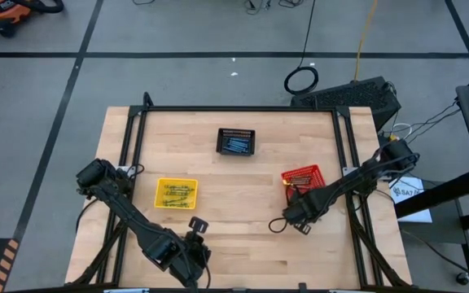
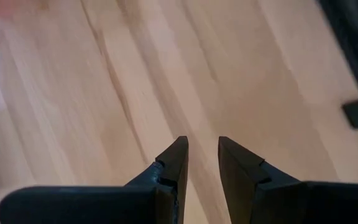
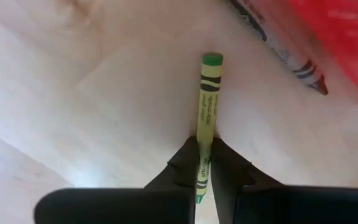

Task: Sort crayons
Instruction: Put the green crayon into the yellow bin

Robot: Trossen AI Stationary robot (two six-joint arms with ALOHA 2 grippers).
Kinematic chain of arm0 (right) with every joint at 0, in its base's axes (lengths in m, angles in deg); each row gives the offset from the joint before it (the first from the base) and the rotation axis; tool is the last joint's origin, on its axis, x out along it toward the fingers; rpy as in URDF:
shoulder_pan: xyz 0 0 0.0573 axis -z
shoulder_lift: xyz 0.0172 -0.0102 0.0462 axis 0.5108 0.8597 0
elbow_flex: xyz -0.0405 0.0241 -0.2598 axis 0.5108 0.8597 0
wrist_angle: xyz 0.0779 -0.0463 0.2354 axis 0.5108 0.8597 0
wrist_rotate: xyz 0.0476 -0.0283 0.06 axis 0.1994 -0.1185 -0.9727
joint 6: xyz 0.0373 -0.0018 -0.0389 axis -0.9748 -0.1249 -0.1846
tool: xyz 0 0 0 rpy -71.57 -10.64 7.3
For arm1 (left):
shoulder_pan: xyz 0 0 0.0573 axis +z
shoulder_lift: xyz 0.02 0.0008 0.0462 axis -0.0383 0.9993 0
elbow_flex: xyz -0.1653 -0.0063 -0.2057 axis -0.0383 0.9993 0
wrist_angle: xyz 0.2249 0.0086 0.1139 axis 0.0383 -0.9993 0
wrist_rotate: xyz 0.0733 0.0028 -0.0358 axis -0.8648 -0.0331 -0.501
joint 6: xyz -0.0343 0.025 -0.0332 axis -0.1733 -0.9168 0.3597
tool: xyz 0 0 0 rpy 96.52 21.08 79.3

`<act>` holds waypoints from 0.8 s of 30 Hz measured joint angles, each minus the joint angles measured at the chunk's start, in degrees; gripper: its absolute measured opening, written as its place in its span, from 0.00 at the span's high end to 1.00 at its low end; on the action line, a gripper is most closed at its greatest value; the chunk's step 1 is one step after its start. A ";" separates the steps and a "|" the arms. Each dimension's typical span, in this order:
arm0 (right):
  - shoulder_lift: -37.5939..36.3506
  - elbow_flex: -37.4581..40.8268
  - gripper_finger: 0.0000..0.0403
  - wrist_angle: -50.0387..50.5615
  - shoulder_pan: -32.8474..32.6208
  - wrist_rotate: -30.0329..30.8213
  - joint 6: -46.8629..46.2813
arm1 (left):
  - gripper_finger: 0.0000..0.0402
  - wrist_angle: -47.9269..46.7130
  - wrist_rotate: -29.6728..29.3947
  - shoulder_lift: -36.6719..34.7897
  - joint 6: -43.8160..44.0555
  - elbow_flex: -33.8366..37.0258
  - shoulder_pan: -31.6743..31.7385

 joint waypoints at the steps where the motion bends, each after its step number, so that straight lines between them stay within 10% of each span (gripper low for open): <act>1: 0.02 -0.31 0.97 0.21 -0.04 -0.39 0.17 | 0.80 -1.10 0.14 0.00 0.81 0.00 0.00; 9: 0.26 -7.43 0.99 0.32 -0.72 -2.57 1.83 | 0.80 -10.83 1.22 0.00 6.64 0.00 0.00; 24: 0.56 -18.50 1.00 -13.30 4.65 14.15 17.77 | 0.80 -19.59 3.15 0.00 12.75 0.00 -0.92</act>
